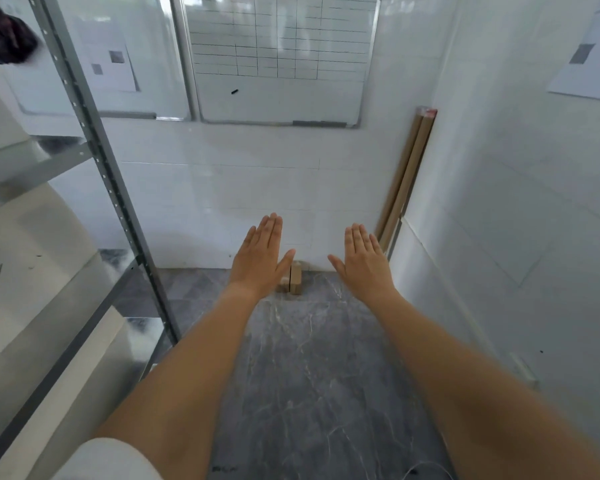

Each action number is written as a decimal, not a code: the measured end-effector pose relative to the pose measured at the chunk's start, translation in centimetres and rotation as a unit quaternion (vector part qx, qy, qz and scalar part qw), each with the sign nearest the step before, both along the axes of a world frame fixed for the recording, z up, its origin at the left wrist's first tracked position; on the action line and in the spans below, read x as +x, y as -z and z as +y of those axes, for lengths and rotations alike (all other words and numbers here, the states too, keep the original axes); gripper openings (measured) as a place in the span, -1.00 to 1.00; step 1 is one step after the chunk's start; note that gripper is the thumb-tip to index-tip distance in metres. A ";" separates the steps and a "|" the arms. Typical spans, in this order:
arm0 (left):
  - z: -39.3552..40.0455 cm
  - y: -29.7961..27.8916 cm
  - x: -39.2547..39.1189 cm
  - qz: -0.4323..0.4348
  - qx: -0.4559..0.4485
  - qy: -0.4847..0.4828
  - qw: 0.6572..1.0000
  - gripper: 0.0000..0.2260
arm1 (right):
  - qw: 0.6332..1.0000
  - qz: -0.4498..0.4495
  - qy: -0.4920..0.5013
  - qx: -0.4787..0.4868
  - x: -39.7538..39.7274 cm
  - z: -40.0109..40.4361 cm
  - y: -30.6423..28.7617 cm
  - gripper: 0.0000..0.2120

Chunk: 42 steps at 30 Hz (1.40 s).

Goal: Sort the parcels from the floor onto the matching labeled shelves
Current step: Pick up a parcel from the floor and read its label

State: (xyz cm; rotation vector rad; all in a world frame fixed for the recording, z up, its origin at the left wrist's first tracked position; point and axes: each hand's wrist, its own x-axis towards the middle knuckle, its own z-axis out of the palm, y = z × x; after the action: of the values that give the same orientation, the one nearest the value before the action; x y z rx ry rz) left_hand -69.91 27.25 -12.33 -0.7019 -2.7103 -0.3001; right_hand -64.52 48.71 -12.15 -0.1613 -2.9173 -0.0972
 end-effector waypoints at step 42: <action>16.5 8.7 -43.4 -0.124 -0.006 -0.012 0.992 -0.37 | 0.989 -0.102 0.003 -0.103 -46.1 15.8 8.7 -0.29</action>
State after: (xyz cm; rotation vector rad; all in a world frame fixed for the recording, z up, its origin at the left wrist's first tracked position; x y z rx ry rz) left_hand -113.32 43.70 -21.01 -0.6732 -2.9547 -0.3887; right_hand -110.65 64.48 -20.82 -0.2037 -3.1269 0.1984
